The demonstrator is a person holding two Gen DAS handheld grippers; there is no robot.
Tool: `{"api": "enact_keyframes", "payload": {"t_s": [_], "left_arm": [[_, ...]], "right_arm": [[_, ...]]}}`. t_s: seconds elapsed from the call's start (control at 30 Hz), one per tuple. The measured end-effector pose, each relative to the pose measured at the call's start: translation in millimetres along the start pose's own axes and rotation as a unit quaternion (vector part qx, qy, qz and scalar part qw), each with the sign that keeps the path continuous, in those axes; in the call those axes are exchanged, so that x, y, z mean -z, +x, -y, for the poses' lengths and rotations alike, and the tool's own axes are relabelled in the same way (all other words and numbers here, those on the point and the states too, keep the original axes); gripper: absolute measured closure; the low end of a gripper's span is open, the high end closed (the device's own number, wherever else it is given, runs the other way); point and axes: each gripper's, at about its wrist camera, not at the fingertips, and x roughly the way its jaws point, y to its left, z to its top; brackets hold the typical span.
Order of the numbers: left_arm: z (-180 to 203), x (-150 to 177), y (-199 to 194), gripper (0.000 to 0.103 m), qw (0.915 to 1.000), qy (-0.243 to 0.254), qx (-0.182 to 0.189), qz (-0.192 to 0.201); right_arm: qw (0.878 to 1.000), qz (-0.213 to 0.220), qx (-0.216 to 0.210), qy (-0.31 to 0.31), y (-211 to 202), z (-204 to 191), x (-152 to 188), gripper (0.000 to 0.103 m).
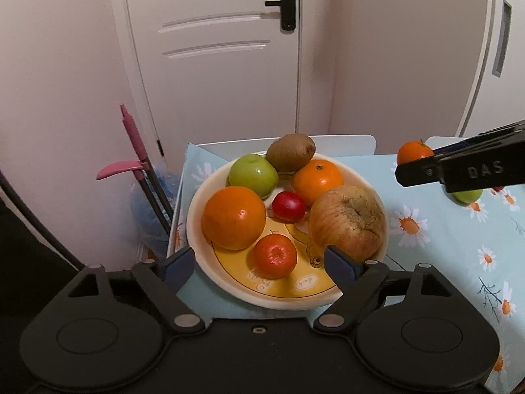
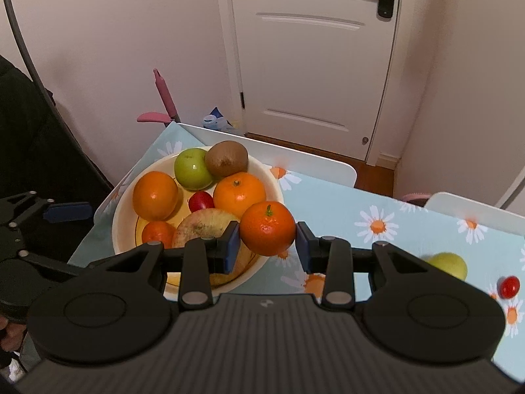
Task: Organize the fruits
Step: 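Open both tools to drop the orange and tangerine into the bowl, then grasp the green apple with the left tool while the right tool grasps the red tomato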
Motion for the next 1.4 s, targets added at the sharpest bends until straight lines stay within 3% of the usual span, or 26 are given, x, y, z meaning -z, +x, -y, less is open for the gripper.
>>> {"api": "enact_keyframes", "payload": {"t_s": [0.6, 0.63, 0.7, 0.77, 1.4], "left_arm": [[6.0, 8.2, -10.8, 0.014, 0.9976, -0.043, -0.054, -0.007], [6.6, 8.3, -10.5, 0.014, 0.9974, -0.043, -0.057, -0.008], [6.8, 8.2, -11.2, 0.011, 0.9971, -0.043, -0.062, -0.007], [8.2, 8.4, -12.9, 0.008, 0.9968, -0.042, -0.067, -0.004], [16.3, -8.0, -44.3, 0.008, 0.9969, -0.034, -0.066, 0.025]], "right_arm": [[0.998, -0.026, -0.047, -0.033, 47.6, 14.5, -14.4, 0.05], [0.998, -0.024, -0.047, -0.033, 48.9, 15.1, -14.6, 0.046], [0.998, -0.017, -0.051, -0.037, 48.1, 15.2, -15.3, 0.018], [0.998, -0.003, -0.046, -0.038, 43.7, 14.9, -15.5, 0.001], [0.999, 0.029, -0.017, -0.008, -23.3, 13.1, -2.7, 0.0]]}}
